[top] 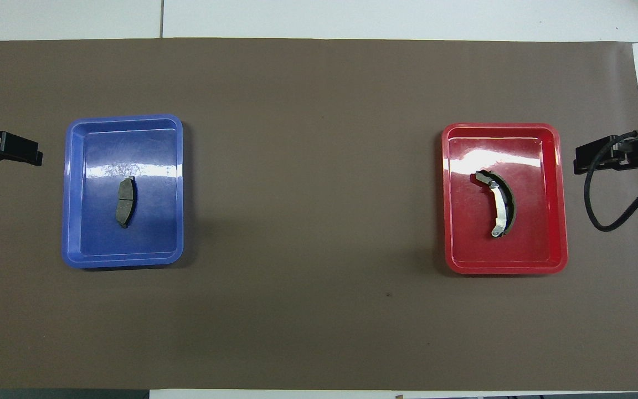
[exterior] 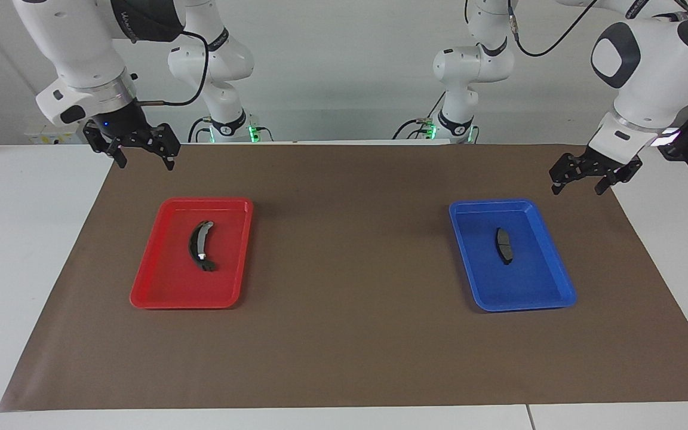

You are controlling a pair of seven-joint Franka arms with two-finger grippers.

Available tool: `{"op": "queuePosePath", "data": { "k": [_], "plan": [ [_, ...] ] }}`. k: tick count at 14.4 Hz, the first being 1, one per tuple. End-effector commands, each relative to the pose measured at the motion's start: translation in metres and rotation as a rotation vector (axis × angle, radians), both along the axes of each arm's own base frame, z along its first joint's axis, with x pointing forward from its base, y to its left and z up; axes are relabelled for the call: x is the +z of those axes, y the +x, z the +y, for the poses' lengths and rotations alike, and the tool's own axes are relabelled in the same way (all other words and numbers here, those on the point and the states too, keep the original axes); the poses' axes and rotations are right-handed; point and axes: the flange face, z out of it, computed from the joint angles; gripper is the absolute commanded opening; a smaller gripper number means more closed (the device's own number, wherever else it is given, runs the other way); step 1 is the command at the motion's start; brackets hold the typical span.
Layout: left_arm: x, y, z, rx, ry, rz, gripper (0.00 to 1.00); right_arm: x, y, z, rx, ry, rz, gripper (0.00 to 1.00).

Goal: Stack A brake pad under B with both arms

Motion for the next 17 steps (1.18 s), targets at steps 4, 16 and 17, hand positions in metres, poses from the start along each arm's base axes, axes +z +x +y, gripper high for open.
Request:
{"op": "queuePosePath", "data": {
  "k": [4,16,17],
  "plan": [
    [-0.034,-0.008,-0.013,-0.027,-0.002,-0.054,0.99,-0.001,-0.003,-0.001,-0.008,0.020,-0.005,1.00],
    [-0.222,-0.030,-0.033,-0.068,-0.006,-0.099,0.98,-0.001,-0.003,-0.003,-0.011,0.020,-0.005,1.00],
    [-0.231,-0.032,-0.032,-0.067,-0.006,-0.102,0.98,-0.001,-0.003,-0.003,-0.011,0.020,-0.005,1.00]
  ]
}}
